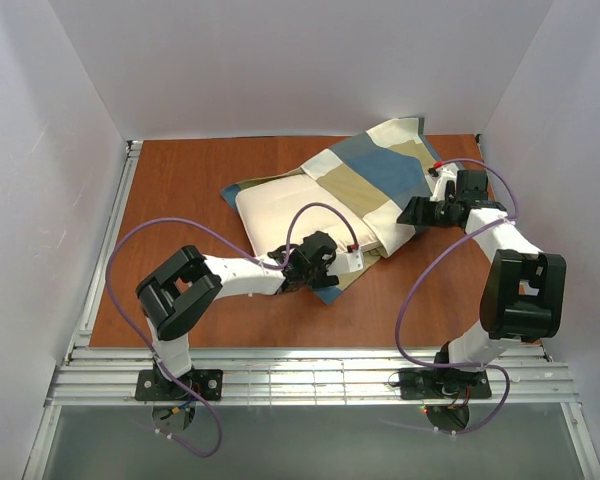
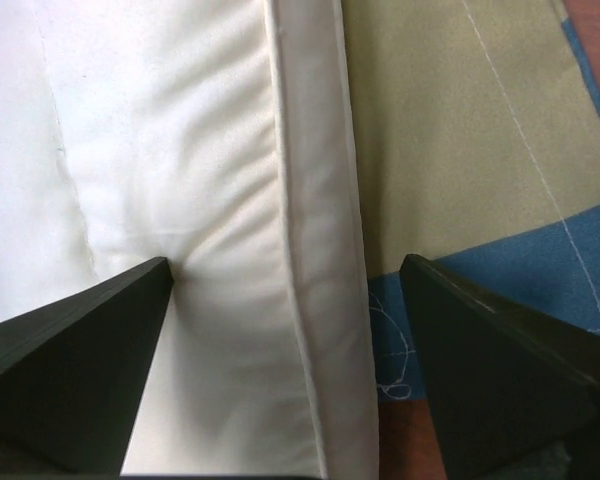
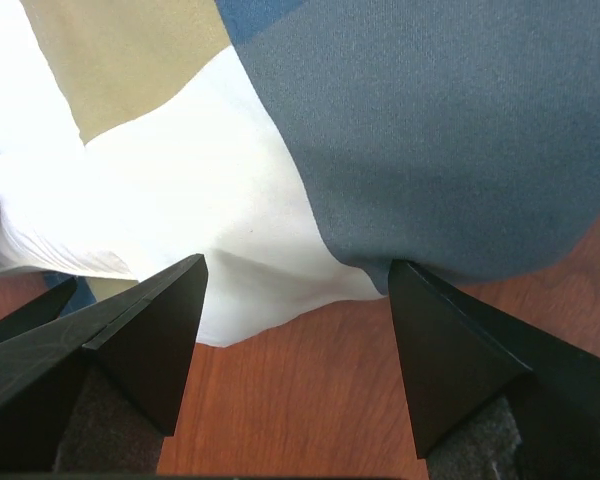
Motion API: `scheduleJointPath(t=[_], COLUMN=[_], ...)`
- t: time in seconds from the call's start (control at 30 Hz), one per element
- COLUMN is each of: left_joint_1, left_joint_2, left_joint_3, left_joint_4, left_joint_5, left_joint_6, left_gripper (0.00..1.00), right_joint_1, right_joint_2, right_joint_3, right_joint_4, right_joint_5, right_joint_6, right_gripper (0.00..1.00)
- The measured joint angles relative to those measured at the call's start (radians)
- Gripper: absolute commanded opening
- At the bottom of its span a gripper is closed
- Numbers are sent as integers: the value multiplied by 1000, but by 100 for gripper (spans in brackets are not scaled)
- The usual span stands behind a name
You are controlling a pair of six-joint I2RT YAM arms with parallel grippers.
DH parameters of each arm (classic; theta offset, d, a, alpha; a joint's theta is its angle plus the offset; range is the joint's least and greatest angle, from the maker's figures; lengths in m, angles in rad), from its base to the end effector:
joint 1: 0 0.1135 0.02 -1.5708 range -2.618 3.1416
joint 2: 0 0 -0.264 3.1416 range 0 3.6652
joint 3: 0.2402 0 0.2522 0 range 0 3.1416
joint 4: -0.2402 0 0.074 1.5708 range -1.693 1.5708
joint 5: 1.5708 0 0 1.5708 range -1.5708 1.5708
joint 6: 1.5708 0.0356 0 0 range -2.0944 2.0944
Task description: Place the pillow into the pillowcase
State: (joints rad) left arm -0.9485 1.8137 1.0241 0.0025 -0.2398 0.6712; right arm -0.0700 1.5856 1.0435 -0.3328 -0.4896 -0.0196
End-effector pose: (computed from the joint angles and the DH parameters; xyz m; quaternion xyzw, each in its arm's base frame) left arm 0.2256 -0.3000 0.1611 0.6330 0.6658 0.0571 0.3908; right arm 0.3326 -0.0065 0.2216 -0.0596 0.9138 0.2128 0.3407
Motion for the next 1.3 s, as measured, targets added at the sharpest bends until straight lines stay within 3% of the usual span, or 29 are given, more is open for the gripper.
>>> scheduleJointPath(t=[0.2, 0.3, 0.4, 0.43, 0.47, 0.53, 0.7, 0.93, 1.13, 1.3], left_joint_1=[-15, -14, -8, -4, -1, 2, 18, 49, 80, 98], left_joint_2=[16, 60, 103, 121, 140, 158, 168, 242, 311, 319], left_joint_3=[21, 51, 90, 103, 119, 156, 269, 502, 673, 708], left_joint_4=[-41, -30, -25, -25, -29, -58, -191, -441, -582, -613], left_joint_5=[-68, -110, -140, -146, -155, -158, -109, 29, 160, 240], left_joint_6=[32, 46, 46, 42, 42, 35, -19, -158, -287, -351], left_gripper=[98, 93, 64, 50, 22, 0, 0, 0, 0, 0], right_joint_1=[0, 0, -5, -10, -19, -40, -71, -71, -57, -14], right_joint_2=[20, 17, -20, -47, -79, -148, -256, -280, -277, -138], right_joint_3=[0, 0, -22, -40, -59, -99, -196, -399, -565, -578], right_joint_4=[15, 13, 8, 0, -10, -26, -40, 33, 286, 554], right_joint_5=[-14, -23, -35, -40, -45, -57, -79, -177, -224, -195], right_joint_6=[4, 11, 12, 13, 13, 13, 13, 104, 280, 428], right_gripper=[74, 81, 84, 84, 84, 84, 82, 84, 85, 77])
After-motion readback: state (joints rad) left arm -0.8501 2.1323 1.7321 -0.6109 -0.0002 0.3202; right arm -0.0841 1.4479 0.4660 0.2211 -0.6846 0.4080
